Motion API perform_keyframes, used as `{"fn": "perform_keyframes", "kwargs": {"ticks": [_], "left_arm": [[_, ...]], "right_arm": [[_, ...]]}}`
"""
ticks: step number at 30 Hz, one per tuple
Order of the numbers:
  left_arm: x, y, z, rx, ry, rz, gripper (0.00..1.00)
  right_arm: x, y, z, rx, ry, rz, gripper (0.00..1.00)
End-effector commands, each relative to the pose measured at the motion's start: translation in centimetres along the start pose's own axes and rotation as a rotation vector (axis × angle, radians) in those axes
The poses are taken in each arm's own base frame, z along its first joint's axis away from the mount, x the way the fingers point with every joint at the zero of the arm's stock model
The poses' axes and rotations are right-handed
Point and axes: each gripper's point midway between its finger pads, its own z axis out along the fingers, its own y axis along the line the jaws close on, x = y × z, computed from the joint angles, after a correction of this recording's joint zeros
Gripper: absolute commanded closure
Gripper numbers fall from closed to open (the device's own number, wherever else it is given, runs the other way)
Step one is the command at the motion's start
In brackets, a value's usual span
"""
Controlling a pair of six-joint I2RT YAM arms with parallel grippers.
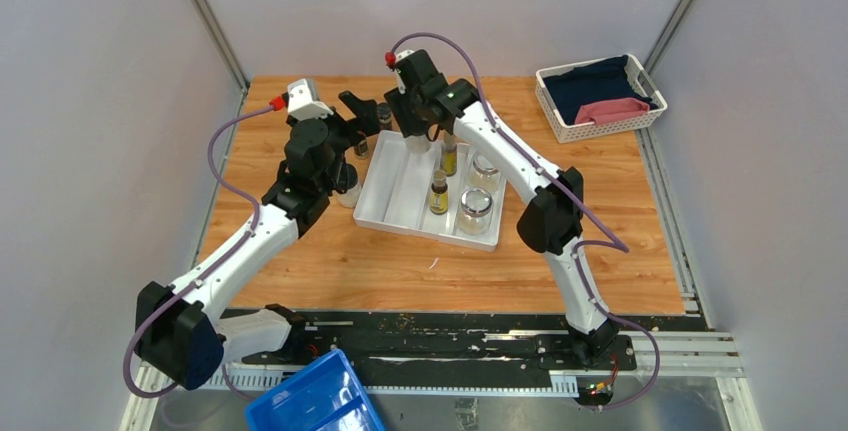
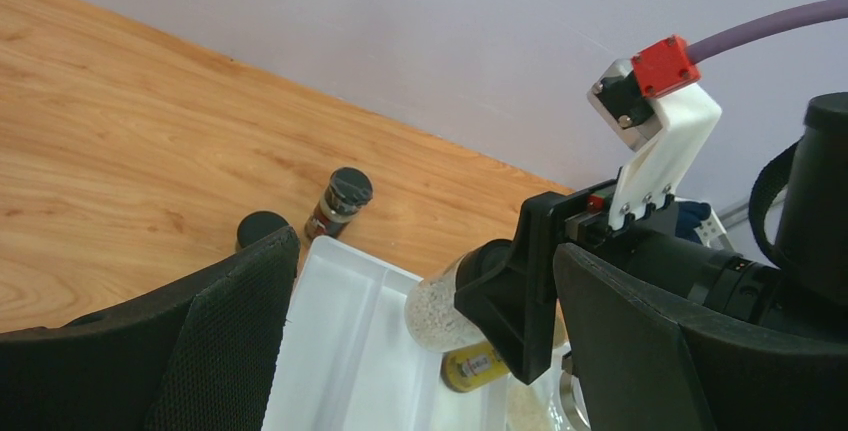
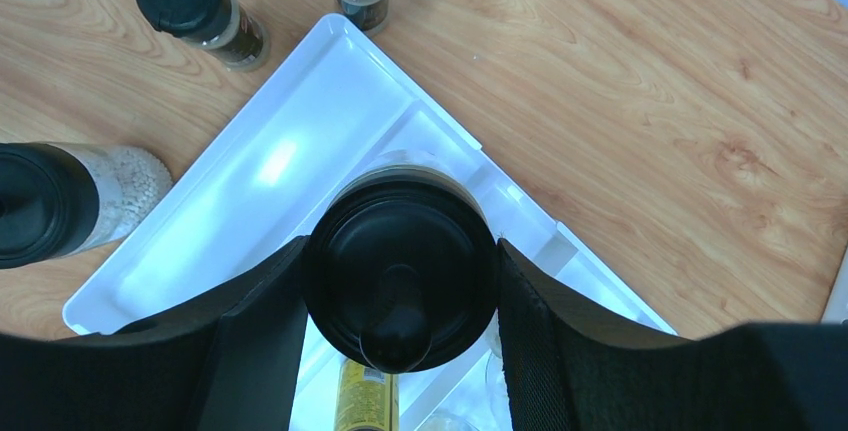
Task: Organize the condiment bottles
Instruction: Place the bottle in the storage box.
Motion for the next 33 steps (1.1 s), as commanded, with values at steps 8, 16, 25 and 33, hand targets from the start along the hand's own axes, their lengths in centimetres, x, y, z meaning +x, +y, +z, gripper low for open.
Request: {"fn": "perform_keyframes", "kwargs": {"ticks": [8,16,25,33], "left_arm": [[-0.9,-0.6,0.6,-0.003,-0.04,-0.021,0.0],[-0.6,-0.5,0.8,-0.007,-0.035,-0.015,0.0],[-0.2,-0.2,1.0,-0.014,-0.033,-0.006,0.0],[0.1,-0.3,1.3,-0.014,-0.03,-0.006,0.0]], "right_arm": [[2.0,0.5,2.3,-0.025,0.032,0.013,1.0],[2.9,0.7,3.4,-0.054,0.042,0.028,1.0],[3.7,0.4,4.6,-0.06,0.054,0.034,1.0],[4.1,-0.1,5.4,-0.056,0.064,0.018,1.0]]}}
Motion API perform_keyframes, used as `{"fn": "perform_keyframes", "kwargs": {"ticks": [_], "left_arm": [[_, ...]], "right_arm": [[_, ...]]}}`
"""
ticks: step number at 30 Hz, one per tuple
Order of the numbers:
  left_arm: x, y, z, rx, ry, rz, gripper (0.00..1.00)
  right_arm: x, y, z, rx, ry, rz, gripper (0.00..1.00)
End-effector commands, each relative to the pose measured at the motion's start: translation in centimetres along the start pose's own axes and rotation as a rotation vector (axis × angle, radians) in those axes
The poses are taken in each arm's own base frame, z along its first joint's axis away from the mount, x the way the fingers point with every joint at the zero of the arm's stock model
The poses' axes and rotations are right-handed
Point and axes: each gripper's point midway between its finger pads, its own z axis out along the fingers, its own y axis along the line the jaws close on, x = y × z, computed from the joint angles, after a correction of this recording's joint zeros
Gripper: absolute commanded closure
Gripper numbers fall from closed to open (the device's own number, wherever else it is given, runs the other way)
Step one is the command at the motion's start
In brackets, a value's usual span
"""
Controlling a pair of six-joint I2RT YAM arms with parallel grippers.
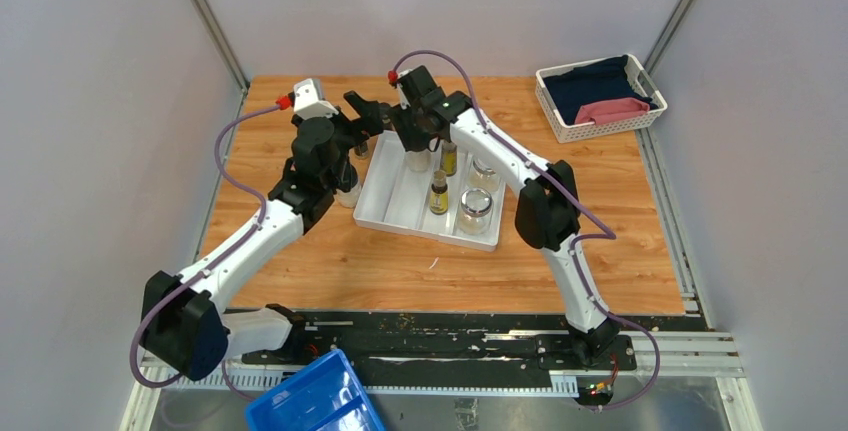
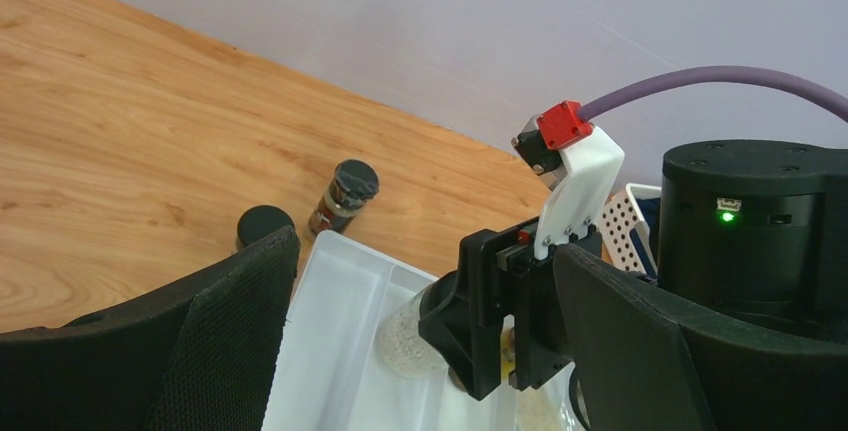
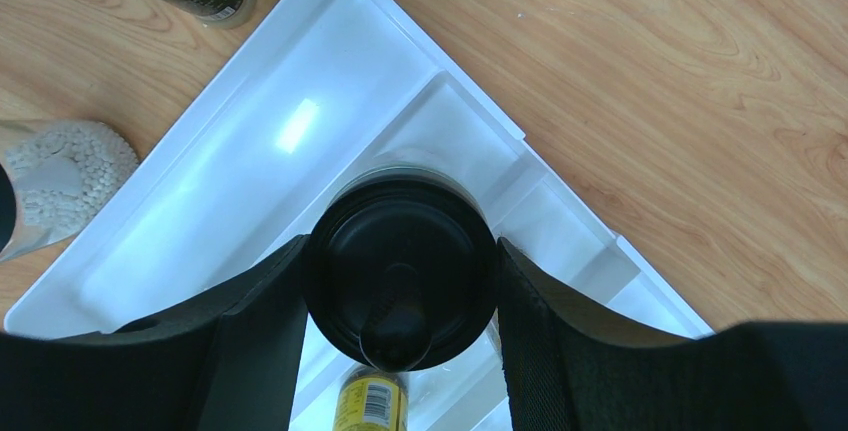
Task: Organize the condiment bottles
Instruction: Place the bottle in the storage box.
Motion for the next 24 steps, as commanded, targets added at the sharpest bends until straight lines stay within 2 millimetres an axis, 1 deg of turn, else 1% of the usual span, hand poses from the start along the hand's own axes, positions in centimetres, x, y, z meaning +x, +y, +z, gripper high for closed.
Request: {"fn": "perform_keyframes", "kwargs": {"ticks": [1,12,24], "left_arm": [[-1.13,-0.59,0.44,-0.001,-0.045,-0.017,0.0],[-0.63,-0.49,0.72,-0.004,-0.037,-0.014,0.0],[-0.43,-0.4,0.84,-0.006,-0.036,-0.011,0.0]], "right_arm": [[-0.45,-0.7,0.84,0.004,-0.018,-0.008,1.0],[-0.47,-0.98,1.37,0.008,-0.015,-0.026,1.0],[-0.85,-0.54,1.54,-0.014,-0.024,-0.022,1.0]]}}
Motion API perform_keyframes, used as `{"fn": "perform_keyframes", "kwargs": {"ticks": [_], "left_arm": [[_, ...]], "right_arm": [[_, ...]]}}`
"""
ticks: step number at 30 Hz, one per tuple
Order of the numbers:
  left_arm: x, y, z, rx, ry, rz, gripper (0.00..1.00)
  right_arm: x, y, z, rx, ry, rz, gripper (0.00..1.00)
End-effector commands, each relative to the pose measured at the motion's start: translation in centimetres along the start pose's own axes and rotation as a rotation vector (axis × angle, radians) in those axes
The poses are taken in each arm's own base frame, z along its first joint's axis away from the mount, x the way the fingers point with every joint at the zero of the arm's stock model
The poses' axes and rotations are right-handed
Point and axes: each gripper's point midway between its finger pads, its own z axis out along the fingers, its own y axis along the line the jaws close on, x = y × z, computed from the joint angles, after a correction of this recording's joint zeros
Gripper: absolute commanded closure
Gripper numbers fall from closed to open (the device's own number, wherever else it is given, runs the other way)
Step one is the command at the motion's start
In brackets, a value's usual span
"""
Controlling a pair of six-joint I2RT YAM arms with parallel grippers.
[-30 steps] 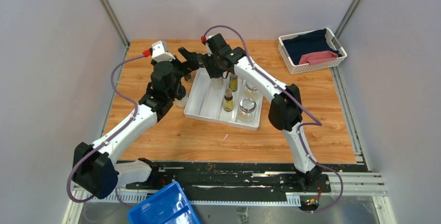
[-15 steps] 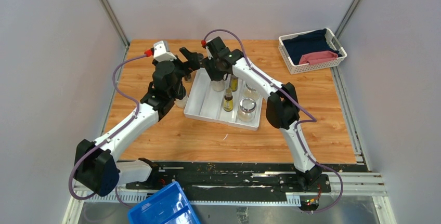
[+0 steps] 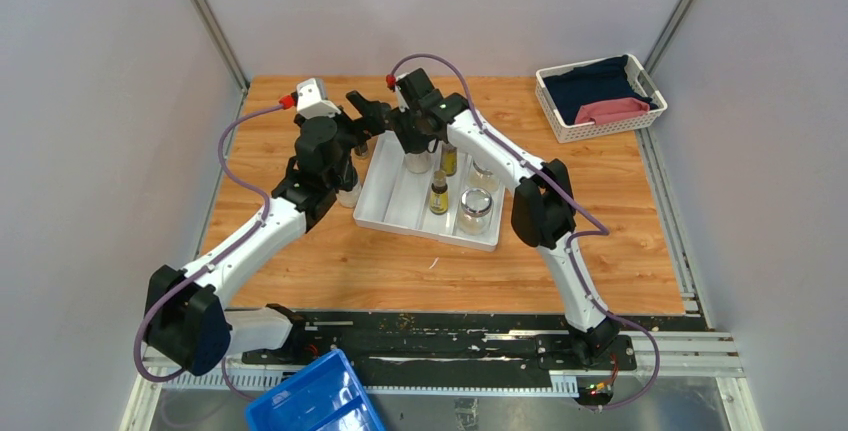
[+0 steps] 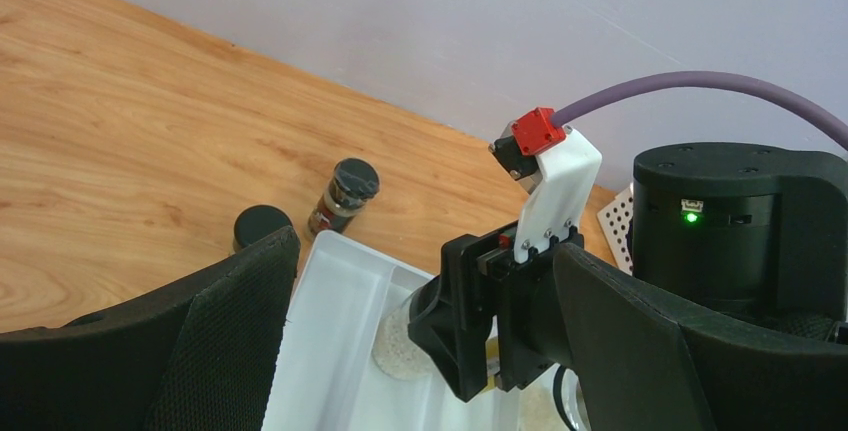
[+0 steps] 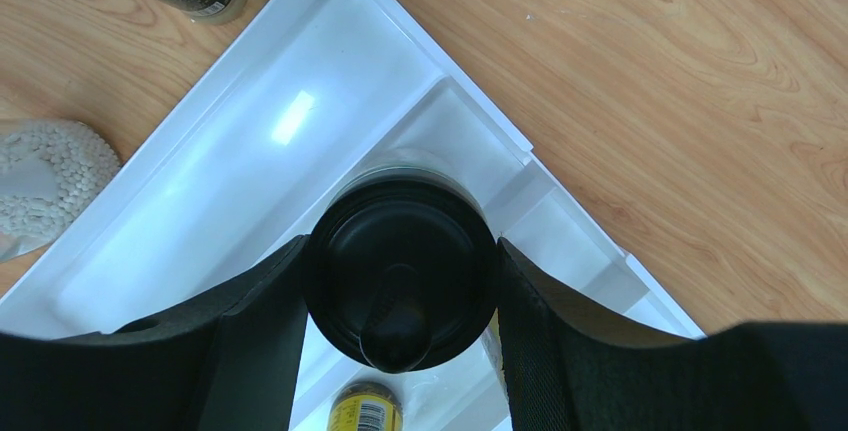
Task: Organize the condiment bottles
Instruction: Place the bottle in the storage box.
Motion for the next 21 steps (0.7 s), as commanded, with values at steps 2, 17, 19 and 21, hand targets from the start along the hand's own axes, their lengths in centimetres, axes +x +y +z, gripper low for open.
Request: {"fn": "perform_keyframes", "kwargs": {"ticks": [2,17,19,21], "left_arm": [[-1.04,-0.43,0.29,-0.004,-0.041,-0.013,0.0],[-0.98,-0.34,0.21,-0.006,-0.041,-0.012,0.0],[-0.87,-0.28,0.23,-0.007,-0.039,-0.011,0.0],[-0.81,-0.27,0.25,-0.007,-0.037,-0.012,0.0]], "right_arm": [[-1.62,-0.44,0.01,-0.01,-0.047,-0.001,1.0],[-1.24,-0.04,0.56,-0.029,-0.044,-0.003,1.0],[-1.17,-0.09,0.6,-0.029,-0.043,-0.004,1.0],[-1.06,-0.14,0.65,-0.029,-0.042,-0.005,1.0]]}}
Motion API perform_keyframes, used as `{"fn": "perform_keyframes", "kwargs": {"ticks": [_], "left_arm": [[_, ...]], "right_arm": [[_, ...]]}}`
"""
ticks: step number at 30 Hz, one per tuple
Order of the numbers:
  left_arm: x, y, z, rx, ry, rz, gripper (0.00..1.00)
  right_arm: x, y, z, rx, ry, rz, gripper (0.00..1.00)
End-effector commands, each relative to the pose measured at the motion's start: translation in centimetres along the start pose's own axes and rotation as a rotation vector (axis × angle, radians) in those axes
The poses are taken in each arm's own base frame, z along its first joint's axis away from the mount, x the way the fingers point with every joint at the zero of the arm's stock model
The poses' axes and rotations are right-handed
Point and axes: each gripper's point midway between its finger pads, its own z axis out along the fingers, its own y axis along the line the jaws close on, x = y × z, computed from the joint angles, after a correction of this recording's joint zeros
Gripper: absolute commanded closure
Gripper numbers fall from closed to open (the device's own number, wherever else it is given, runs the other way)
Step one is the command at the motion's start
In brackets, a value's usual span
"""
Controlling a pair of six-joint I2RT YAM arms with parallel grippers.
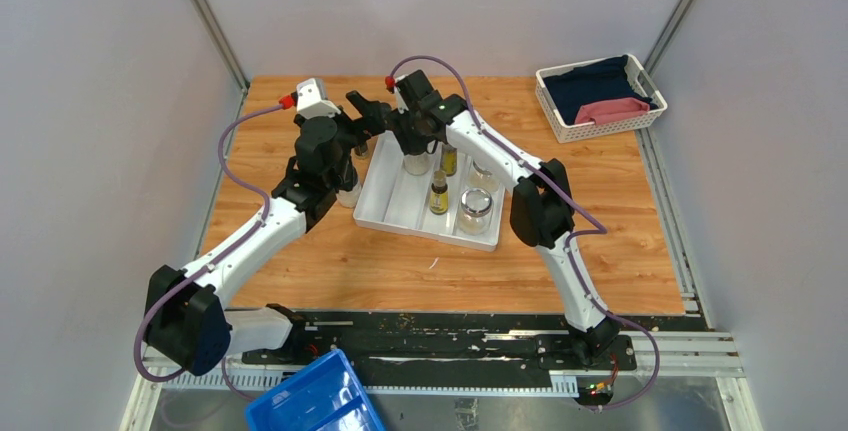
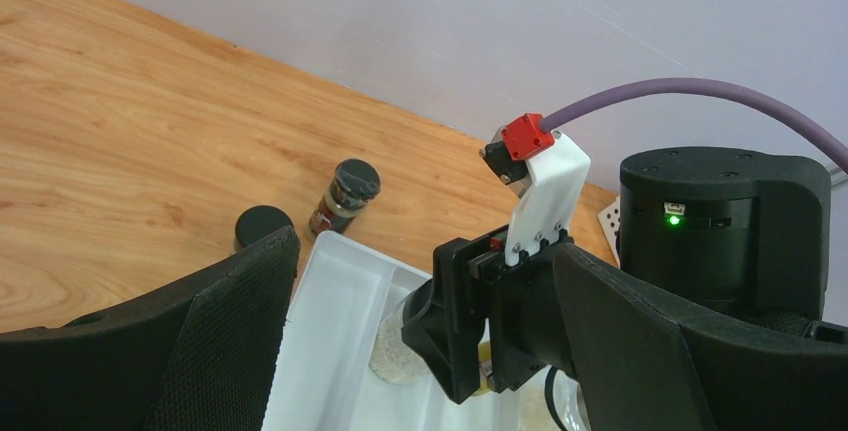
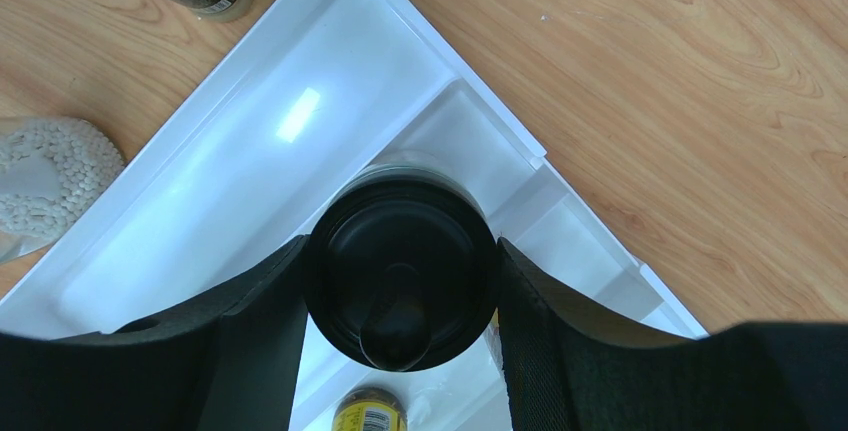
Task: Organize the condiment bottles
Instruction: Place the bottle in the storage box.
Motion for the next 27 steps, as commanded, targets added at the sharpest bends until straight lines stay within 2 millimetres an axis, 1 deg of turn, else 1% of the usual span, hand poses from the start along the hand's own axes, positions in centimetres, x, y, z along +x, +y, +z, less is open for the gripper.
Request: {"fn": "perform_keyframes", "kwargs": {"ticks": [1,5,9,15,16,18,20,22,25,27], "left_arm": [[-0.81,-0.32,0.23,-0.005,-0.036,-0.011,0.0],[-0.69,-0.27,0.26,-0.006,-0.034,-0.012,0.0],[-0.63,-0.28,0.27,-0.005,-0.032,-0.012,0.0],[-0.36,-0.28,0.38,-0.005,-0.026,-0.015,0.0],[-0.35,-0.27,0.39,-0.005,-0.026,-0.014,0.0],[-0.33,-0.27,0.4,-0.005,-0.025,-0.015,0.0],[-0.32,-0.27,0.4,-0.006,-0.025,-0.015,0.0],[-0.3,-0.25,0.38,-0.006,-0.025,-0.015,0.0],[-0.28,-0.27,0.37,-0.004,-0.024,-0.015,0.0],[-0.27,-0.27,0.37,-0.004,-0.024,-0.016,0.0]], "right_arm": [[-1.17,-0.55,0.13,-0.007,-0.042,-0.005,1.0],[-1.18,-0.63,0.09,-0.005,-0.044,-0.004,0.99],[-1.0,-0.73,0.18,-0.003,-0.039,-0.005,0.89],[-0.88,-0.68,0.19,-0.006,-0.036,-0.006,0.67],[-0.84,-0.73,0.23,-0.006,-0.035,-0.005,0.64],[-0.83,-0.67,0.23,-0.007,-0.034,-0.007,0.6],[-0.77,-0.77,0.27,-0.008,-0.033,-0.006,0.59],[-0.68,-0.77,0.29,-0.008,-0.031,-0.005,0.54],[-0.65,-0.73,0.28,-0.011,-0.03,-0.005,0.52],[-0.66,-0.65,0.28,-0.014,-0.031,-0.005,0.48]]}}
